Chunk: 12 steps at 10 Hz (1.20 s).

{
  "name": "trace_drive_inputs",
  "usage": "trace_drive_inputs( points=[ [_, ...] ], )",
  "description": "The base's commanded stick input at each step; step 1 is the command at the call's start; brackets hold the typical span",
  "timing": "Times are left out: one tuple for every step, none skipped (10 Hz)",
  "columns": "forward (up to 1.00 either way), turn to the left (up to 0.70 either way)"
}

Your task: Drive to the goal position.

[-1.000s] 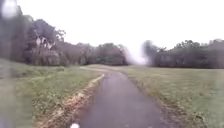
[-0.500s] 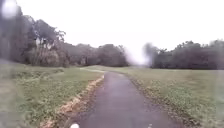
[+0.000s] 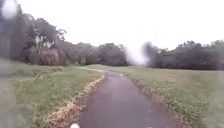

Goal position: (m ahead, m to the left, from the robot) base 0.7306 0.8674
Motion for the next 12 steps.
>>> trace_drive_inputs(
  points=[
    [0.5,0.0],
    [0.5,0.0],
    [0.5,0.0],
    [0.5,0.0],
    [0.5,0.0],
    [0.5,0.0],
    [0.5,0.0],
    [0.5,0.0],
    [0.5,0.0],
    [0.5,0.0],
    [0.5,0.0],
    [0.5,0.0]
  ],
)
